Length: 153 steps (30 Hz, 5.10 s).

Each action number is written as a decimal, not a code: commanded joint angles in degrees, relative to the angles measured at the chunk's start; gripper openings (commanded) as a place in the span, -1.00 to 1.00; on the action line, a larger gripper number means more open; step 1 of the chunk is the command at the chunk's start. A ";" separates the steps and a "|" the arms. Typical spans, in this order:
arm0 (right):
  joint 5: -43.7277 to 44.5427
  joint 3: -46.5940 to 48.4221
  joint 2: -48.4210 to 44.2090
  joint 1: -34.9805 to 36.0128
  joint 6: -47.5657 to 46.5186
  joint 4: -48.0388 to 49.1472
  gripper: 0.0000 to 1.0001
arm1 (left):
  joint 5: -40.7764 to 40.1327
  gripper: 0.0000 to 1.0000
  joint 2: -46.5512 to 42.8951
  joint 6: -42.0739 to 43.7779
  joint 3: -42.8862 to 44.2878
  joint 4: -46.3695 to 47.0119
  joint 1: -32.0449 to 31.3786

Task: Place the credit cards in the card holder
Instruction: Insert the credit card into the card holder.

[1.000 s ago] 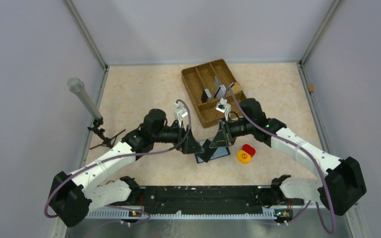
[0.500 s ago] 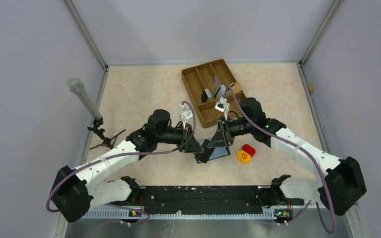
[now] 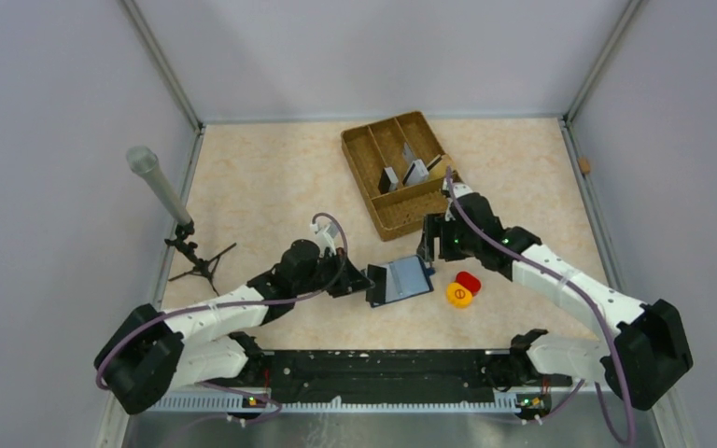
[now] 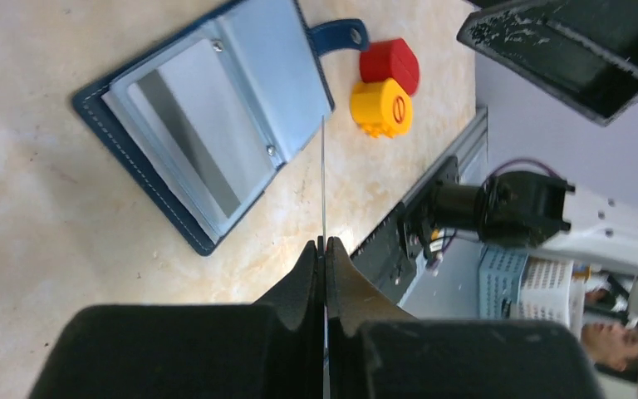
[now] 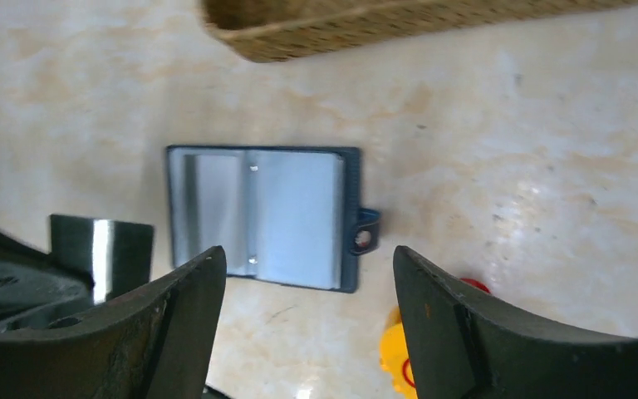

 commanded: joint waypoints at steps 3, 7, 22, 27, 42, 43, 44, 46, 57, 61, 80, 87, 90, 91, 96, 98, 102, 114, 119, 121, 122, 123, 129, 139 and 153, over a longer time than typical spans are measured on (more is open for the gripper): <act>16.48 -3.07 6.29 2.91 3.41 2.46 0.37 | -12.10 -1.00 6.42 -15.40 -2.32 17.36 -3.93; 16.57 -3.23 10.20 3.58 2.86 5.47 0.19 | -13.86 -1.00 10.42 -17.72 -2.34 19.12 -5.03; 17.99 -3.59 17.98 5.12 2.96 7.40 -0.48 | -14.09 -1.00 22.11 -20.61 -1.66 26.58 -6.03; 19.32 -3.74 18.41 5.18 3.84 6.48 -0.68 | -13.30 -1.00 24.75 -20.53 -1.34 28.59 -6.08; 22.06 -3.94 19.71 5.29 5.17 4.47 -1.00 | -12.21 -1.00 29.62 -22.44 -2.19 37.11 -6.03; 22.29 -3.91 19.71 5.29 5.25 4.39 -1.00 | -12.28 -1.00 29.29 -22.54 -2.56 37.22 -6.10; 22.36 -3.93 19.65 5.29 5.38 4.32 -1.00 | -12.41 -1.00 28.94 -22.55 -2.83 37.43 -6.04; 22.39 -3.90 19.73 5.29 5.40 4.31 -1.00 | -12.49 -1.00 28.38 -22.69 -3.51 38.59 -6.04; 22.91 -3.52 19.65 5.38 5.57 3.29 -1.00 | -10.74 -1.00 30.61 -23.21 -2.17 37.27 -6.08; 23.02 -3.28 19.58 5.39 5.62 3.04 -1.00 | -10.64 -1.00 30.81 -22.85 -1.36 34.54 -6.08; 23.17 -3.17 19.40 5.49 5.82 2.24 -1.00 | -7.96 -1.00 35.78 -21.77 -0.06 37.98 -5.95; 23.17 -2.92 19.08 5.72 5.84 1.91 -1.00 | -8.88 -1.00 36.71 -20.71 0.43 36.28 -5.79; 23.24 -2.85 19.03 5.82 5.94 1.67 -1.00 | -8.80 -1.00 37.54 -20.33 0.67 36.70 -5.52; 23.26 -2.82 18.94 5.86 5.94 1.54 -1.00 | -8.87 -1.00 37.76 -20.14 0.72 36.77 -5.43; 23.30 -2.99 18.94 6.08 6.06 1.49 -1.00 | -8.85 -1.00 38.55 -19.24 1.20 36.91 -4.93; 23.17 -2.92 18.95 6.15 6.11 1.47 -1.00 | -8.80 -1.00 38.91 -19.06 1.38 37.22 -4.71; 23.21 -2.91 19.20 6.43 6.25 1.49 -1.00 | -8.80 -1.00 39.58 -18.69 1.63 37.76 -4.31; 23.54 -2.73 19.33 7.22 6.71 1.08 -1.00 | -10.17 -1.00 41.06 -16.75 3.35 38.86 -3.55; 23.57 -2.90 19.37 7.40 6.78 0.99 -1.00 | -10.36 -1.00 41.43 -16.11 3.71 38.35 -3.40; 23.66 -2.84 19.38 7.43 6.82 0.94 -1.00 | -10.02 -1.00 41.93 -16.57 3.68 39.12 -3.49; 23.65 -2.82 19.38 7.41 6.89 0.92 -1.00 | -9.77 -1.00 42.20 -16.79 3.67 39.51 -3.53; 23.66 -2.78 19.36 7.48 6.89 0.87 -1.00 | -9.58 -1.00 42.51 -17.06 3.70 40.00 -3.60; 23.56 -2.56 19.38 7.64 6.97 0.71 -1.00 | -10.19 -1.00 43.55 -17.72 3.96 40.76 -4.35; 24.10 -2.45 18.87 7.75 7.81 0.25 -1.00 | -11.23 -0.88 42.70 -16.28 7.05 33.82 -6.46; 25.93 -3.01 16.86 7.75 9.29 -1.11 -1.00 | -19.05 -0.23 35.19 -5.90 15.89 8.75 -9.86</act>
